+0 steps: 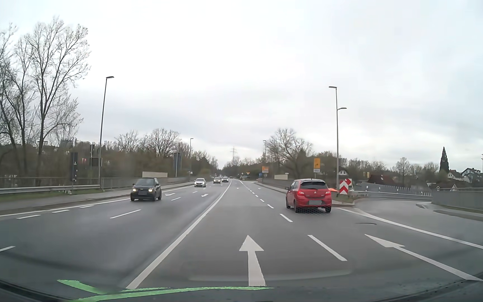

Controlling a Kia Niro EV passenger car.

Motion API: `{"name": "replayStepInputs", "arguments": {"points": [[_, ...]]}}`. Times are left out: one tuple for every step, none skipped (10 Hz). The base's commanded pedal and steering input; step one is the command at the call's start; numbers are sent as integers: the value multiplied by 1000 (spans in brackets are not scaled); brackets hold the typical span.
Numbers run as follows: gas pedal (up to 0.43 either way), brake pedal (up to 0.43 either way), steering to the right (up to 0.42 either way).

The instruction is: Follow the waypoints while adhering to traffic rules and regulations

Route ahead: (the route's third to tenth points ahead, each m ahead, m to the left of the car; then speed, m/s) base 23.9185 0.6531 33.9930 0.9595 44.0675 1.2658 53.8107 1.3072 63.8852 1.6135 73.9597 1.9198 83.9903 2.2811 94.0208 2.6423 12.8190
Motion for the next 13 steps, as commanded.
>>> {"name": "replayStepInputs", "arguments": {"points": [[189,0,-1],[197,0,-1],[197,0,-1],[197,0,-1],[197,0,-1],[197,0,-1],[197,0,-1],[197,0,-1],[197,0,-1],[197,0,-1],[197,0,0],[197,0,0],[197,0,0]]}}
